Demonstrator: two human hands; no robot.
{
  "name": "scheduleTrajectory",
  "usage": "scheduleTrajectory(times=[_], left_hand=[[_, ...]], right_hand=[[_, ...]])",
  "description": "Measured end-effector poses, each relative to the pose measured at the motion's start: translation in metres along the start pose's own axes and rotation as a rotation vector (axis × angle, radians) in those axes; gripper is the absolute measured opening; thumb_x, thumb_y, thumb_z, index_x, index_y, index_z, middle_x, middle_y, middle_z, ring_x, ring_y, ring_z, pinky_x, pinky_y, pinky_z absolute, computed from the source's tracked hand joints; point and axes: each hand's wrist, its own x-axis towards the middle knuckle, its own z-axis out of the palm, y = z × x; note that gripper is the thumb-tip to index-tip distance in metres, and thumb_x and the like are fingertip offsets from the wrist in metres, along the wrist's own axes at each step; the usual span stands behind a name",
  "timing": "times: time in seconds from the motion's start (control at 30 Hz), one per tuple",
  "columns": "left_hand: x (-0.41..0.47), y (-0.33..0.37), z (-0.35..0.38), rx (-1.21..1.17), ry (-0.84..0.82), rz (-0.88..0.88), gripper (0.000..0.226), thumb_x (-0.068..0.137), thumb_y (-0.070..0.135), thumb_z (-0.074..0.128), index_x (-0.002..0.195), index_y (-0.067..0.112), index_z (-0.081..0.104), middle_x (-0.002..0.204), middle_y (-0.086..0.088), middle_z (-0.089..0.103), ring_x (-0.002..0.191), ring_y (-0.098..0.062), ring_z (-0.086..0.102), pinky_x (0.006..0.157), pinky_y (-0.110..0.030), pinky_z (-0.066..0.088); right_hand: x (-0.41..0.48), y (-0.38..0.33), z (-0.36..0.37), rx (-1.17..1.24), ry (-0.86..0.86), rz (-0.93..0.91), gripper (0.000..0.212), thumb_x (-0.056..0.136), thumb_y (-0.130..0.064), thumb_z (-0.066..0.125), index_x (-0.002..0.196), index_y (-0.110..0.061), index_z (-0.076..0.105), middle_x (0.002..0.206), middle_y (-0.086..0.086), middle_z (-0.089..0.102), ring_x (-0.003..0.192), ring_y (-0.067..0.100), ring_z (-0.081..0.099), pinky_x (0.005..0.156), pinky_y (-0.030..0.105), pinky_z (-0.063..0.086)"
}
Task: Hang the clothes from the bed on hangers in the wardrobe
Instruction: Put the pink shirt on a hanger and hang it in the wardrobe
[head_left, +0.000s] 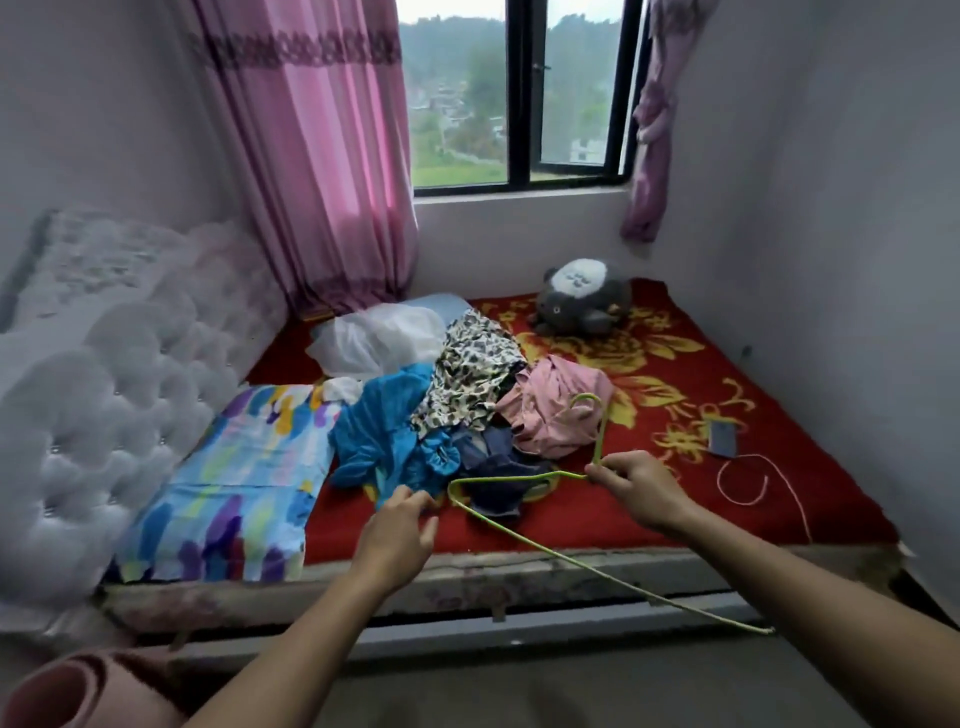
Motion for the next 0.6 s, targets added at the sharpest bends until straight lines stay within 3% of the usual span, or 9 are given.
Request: scheduleTrajectory(times=[0.13, 0.27, 0.37, 0.6], left_hand=[[0.077, -0.017, 0.046, -0.013, -0.166, -0.012, 0.022, 0.093, 0.032, 0.051, 0.109, 0.021, 0.062, 0.107, 0.002, 0.052, 0.097, -0.017, 0.057, 0.084, -0.035, 0.049], [0.144, -0.022, 0.075, 0.024, -0.346, -0.026, 0.02, 0.093, 0.034, 0.05, 0.108, 0.023, 0.059, 0.106, 0.002, 0.051, 0.097, -0.017, 0.056, 0.084, -0.033, 0.049], [0.192, -0.018, 0.095, 0.049, -0.439, -0.013, 0.013, 0.092, 0.033, 0.051, 0.099, 0.024, 0.056, 0.107, 0.001, 0.054, 0.098, -0.018, 0.057, 0.083, -0.033, 0.048], [0.283, 0.008, 0.149, 0.079, -0.595, 0.028, 0.004, 0.089, 0.031, 0.052, 0.087, 0.027, 0.053, 0.1, 0.001, 0.058, 0.09, -0.018, 0.057, 0.076, -0.033, 0.048]], right_hand=[[0.064, 0.045, -0.004, 0.022, 0.122, 0.204, 0.034, 0.093, -0.029, 0.062, 0.06, -0.02, 0.063, 0.056, -0.002, 0.057, 0.057, 0.015, 0.052, 0.059, 0.035, 0.038], [0.117, 0.084, -0.007, 0.151, 0.248, 0.486, 0.032, 0.095, -0.022, 0.057, 0.068, -0.009, 0.067, 0.063, 0.006, 0.066, 0.06, 0.024, 0.062, 0.065, 0.038, 0.047], [0.147, 0.117, -0.017, 0.273, 0.328, 0.65, 0.031, 0.096, -0.02, 0.055, 0.073, -0.003, 0.067, 0.063, 0.008, 0.068, 0.054, 0.025, 0.064, 0.073, 0.05, 0.057], [0.209, 0.196, -0.055, 0.386, 0.495, 0.83, 0.028, 0.096, -0.019, 0.056, 0.075, -0.002, 0.065, 0.064, 0.009, 0.071, 0.069, 0.03, 0.07, 0.078, 0.049, 0.058]])
